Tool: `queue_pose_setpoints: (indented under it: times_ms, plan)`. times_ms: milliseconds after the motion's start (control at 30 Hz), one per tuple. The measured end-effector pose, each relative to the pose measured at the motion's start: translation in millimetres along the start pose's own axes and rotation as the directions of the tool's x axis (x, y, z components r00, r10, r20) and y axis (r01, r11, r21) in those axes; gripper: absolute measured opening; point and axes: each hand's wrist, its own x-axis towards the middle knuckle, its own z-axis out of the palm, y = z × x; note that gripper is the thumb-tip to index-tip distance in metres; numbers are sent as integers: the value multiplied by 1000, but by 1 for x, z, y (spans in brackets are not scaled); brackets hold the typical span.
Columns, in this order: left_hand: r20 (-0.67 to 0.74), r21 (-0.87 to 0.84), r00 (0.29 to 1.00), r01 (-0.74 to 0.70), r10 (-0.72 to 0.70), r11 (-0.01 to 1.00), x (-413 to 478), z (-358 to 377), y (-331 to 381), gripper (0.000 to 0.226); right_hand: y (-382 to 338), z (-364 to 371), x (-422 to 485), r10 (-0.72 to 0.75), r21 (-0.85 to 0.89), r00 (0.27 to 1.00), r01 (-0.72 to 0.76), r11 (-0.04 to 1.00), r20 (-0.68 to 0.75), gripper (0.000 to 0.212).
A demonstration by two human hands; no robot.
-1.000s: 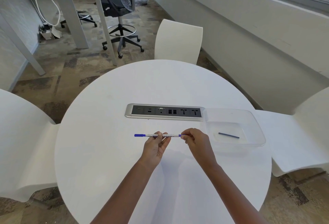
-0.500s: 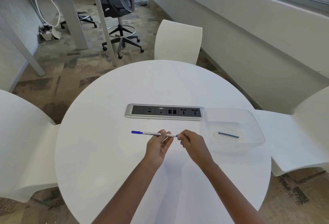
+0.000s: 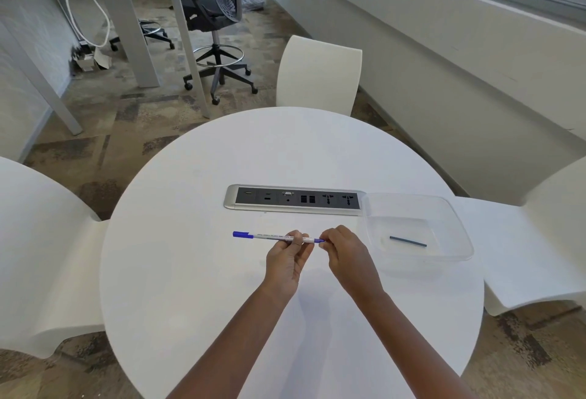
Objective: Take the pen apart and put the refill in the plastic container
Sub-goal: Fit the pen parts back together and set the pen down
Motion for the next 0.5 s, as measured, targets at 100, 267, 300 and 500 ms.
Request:
queue_pose_setpoints:
  times_ms: [100, 267, 300, 500]
  plan:
    - [18, 17, 1000, -14, 13, 1000, -2, 4, -1, 12, 0, 0, 1, 28, 15, 999, -28, 999, 16, 14]
    - [46, 57, 998, -49, 46, 997, -1, 5, -2, 13, 2, -3, 4, 162, 151, 979, -180, 972, 124, 19]
    - [50, 56, 997, -54, 51, 997, -1, 5, -2, 14, 2, -3, 5, 196, 204, 968, -226, 952, 159, 21]
    - [65, 37, 996, -68, 65, 997, -1, 5, -3, 13, 5, -3, -1, 197, 240, 970, -227, 944, 140, 14]
